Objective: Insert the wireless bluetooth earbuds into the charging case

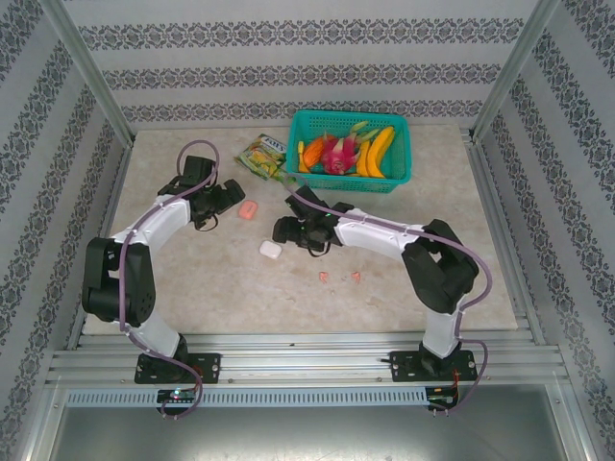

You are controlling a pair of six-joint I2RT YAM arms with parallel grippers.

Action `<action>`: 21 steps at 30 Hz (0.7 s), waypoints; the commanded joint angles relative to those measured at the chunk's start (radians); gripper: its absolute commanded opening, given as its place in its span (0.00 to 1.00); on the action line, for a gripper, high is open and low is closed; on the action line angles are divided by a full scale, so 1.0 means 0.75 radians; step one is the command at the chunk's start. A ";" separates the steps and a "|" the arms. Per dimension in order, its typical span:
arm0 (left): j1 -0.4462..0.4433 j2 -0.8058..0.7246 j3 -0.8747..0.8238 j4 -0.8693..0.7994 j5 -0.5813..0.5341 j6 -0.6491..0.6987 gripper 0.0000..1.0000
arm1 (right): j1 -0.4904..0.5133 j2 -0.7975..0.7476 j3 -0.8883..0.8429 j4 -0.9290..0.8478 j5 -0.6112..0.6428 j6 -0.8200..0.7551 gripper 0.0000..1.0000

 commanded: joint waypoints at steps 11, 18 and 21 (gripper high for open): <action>0.112 -0.091 -0.064 -0.056 0.033 -0.081 1.00 | 0.177 0.366 0.578 -0.540 0.281 0.331 0.83; 0.136 -0.110 -0.113 -0.019 0.066 -0.109 1.00 | 0.209 0.546 0.836 -0.760 0.359 0.369 0.84; 0.140 -0.117 -0.129 -0.006 0.074 -0.116 1.00 | 0.215 0.607 0.912 -0.814 0.376 0.374 0.84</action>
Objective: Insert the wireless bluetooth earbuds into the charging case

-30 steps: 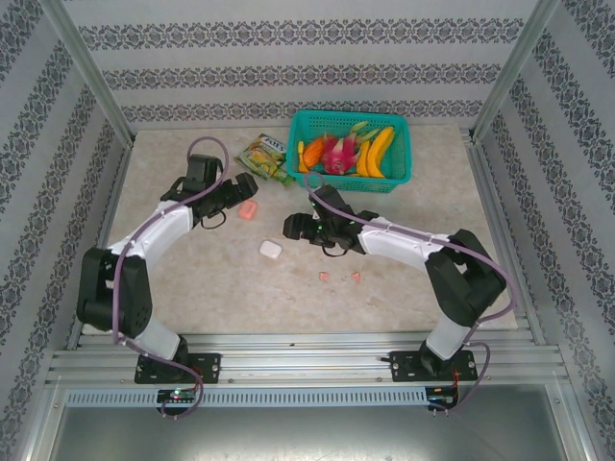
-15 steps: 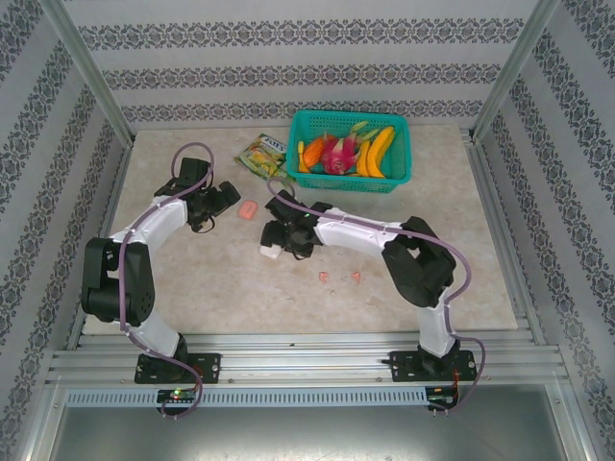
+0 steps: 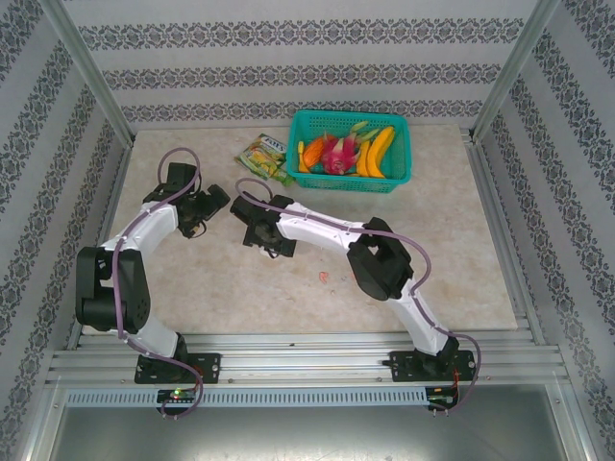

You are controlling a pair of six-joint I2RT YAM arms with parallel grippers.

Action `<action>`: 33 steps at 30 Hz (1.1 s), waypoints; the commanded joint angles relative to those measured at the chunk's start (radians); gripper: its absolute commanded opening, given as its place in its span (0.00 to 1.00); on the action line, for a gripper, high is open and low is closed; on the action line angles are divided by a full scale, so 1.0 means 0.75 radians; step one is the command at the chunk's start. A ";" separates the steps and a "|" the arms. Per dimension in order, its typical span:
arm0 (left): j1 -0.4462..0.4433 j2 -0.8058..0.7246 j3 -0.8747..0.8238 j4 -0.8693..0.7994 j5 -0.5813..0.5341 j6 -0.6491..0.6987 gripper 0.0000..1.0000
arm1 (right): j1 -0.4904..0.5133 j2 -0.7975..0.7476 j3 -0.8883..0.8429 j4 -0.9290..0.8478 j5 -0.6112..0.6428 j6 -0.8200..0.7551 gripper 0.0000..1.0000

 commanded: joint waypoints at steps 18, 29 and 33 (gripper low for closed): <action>0.023 -0.101 -0.099 0.060 0.083 -0.043 1.00 | -0.007 0.046 -0.067 -0.009 -0.013 -0.010 0.73; 0.023 -0.136 -0.142 0.073 0.094 -0.050 1.00 | -0.018 0.065 -0.066 -0.007 -0.019 -0.025 0.70; 0.022 -0.139 -0.155 0.077 0.104 -0.052 1.00 | -0.022 0.097 -0.013 -0.053 -0.005 -0.079 0.71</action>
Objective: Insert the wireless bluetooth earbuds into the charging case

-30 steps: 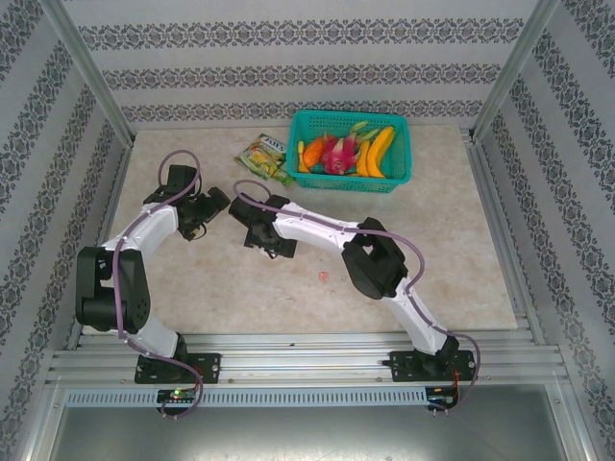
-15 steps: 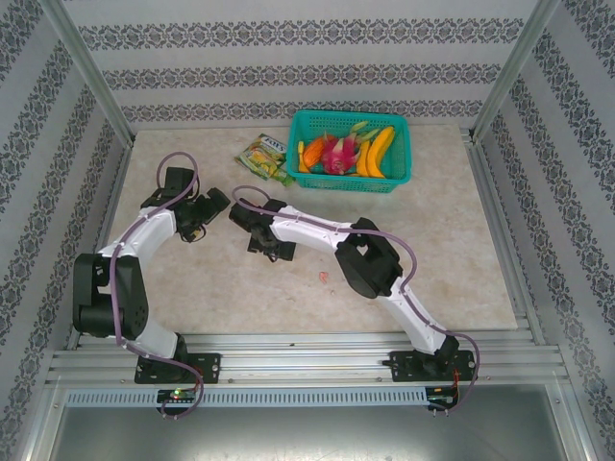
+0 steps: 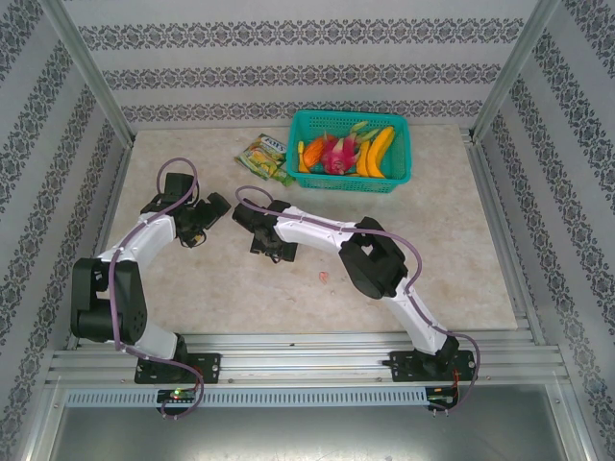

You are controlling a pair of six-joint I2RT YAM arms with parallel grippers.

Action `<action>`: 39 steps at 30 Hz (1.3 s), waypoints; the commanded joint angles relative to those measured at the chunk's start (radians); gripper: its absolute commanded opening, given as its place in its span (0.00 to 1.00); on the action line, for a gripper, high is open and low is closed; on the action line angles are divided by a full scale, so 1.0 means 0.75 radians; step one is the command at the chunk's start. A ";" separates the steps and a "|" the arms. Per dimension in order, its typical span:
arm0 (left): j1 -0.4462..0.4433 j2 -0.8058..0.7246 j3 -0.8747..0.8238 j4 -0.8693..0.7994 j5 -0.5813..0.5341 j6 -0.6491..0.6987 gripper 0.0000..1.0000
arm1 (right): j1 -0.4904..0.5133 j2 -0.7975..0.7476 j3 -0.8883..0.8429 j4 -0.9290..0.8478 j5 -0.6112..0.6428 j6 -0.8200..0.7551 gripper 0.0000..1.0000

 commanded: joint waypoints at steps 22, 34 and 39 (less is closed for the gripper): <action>0.016 -0.141 -0.165 0.142 0.091 -0.024 1.00 | -0.066 -0.135 -0.192 0.194 -0.015 -0.126 0.61; -0.128 -0.252 -0.542 0.791 0.284 -0.121 0.99 | -0.232 -0.366 -0.365 0.475 -0.169 -0.012 0.60; -0.290 -0.241 -0.670 1.111 0.222 -0.135 0.96 | -0.291 -0.367 -0.370 0.551 -0.268 0.080 0.60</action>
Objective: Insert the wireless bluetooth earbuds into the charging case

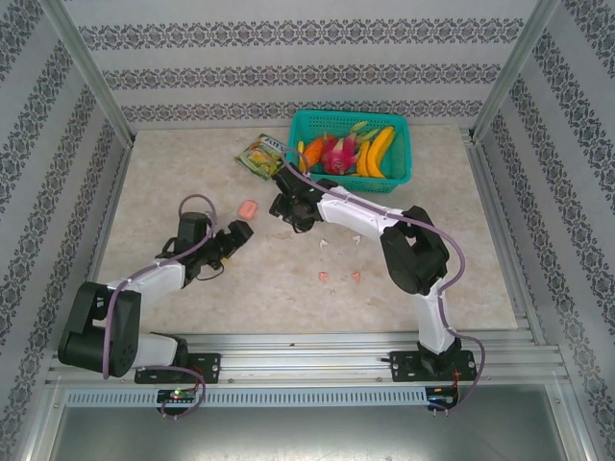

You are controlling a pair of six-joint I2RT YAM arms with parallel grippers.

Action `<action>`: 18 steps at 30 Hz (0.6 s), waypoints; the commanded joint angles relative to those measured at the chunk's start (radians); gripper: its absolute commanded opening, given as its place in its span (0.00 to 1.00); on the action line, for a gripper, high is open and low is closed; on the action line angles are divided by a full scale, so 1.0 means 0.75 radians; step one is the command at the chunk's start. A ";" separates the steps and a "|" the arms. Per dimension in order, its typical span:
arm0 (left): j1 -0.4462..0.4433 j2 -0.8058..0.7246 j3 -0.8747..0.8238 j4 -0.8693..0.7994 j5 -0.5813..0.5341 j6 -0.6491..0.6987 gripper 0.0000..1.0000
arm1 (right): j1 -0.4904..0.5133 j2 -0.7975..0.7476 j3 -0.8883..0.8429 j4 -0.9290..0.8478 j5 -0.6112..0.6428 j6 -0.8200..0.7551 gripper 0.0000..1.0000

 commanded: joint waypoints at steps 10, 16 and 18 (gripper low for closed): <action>-0.271 0.185 0.010 0.664 -0.170 0.028 0.71 | -0.044 -0.037 -0.085 0.180 -0.189 0.231 0.60; -0.297 0.325 0.042 0.795 -0.190 0.015 0.63 | -0.045 -0.056 -0.136 0.230 -0.224 0.294 0.60; -0.300 0.352 0.050 0.815 -0.203 0.013 0.61 | -0.042 -0.062 -0.149 0.242 -0.235 0.310 0.60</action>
